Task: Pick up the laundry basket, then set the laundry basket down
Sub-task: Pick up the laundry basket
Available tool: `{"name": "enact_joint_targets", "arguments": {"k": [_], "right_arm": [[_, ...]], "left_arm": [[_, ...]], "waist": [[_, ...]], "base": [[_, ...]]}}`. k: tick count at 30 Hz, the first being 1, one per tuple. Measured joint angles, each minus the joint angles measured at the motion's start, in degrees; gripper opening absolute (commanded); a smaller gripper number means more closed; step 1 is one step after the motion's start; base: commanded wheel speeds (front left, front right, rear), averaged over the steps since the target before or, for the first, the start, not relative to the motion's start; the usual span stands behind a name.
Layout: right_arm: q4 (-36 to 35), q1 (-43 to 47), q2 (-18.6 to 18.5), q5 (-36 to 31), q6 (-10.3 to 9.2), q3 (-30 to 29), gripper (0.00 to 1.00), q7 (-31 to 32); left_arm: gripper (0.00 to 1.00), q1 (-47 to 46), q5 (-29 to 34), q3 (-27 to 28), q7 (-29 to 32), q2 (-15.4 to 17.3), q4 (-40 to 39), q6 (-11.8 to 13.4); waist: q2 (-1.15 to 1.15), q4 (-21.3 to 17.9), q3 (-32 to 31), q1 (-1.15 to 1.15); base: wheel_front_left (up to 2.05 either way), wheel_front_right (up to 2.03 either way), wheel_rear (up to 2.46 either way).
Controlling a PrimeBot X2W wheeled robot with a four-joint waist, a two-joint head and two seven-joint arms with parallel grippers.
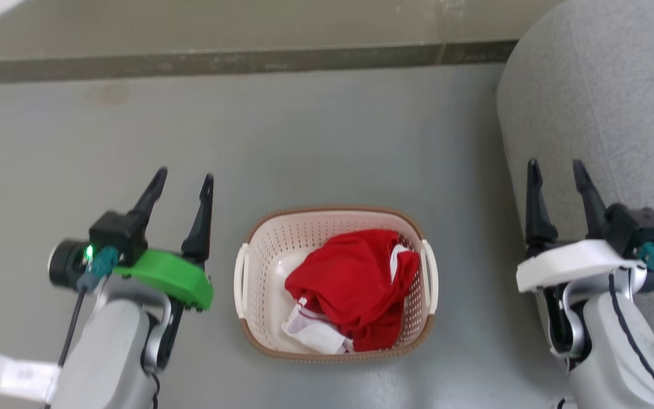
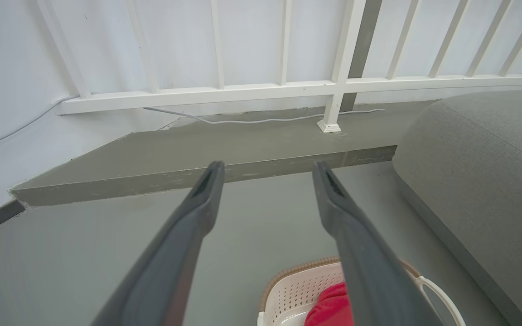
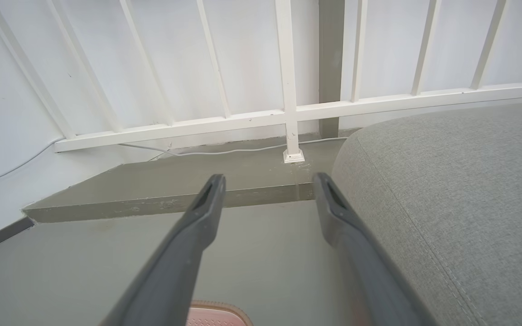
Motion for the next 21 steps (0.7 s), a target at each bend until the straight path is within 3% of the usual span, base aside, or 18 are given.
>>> {"name": "enact_joint_targets", "arguments": {"k": [21], "right_arm": [[-0.71,9.16,0.35,0.00,0.31,1.59,1.00,0.01]], "left_arm": [[1.00,13.69,-0.20,0.29,0.04,1.49,-7.20,4.00]], "waist": [[0.00,-0.88,-8.68,0.00]], "base": [[0.00,0.00,0.00]]}}
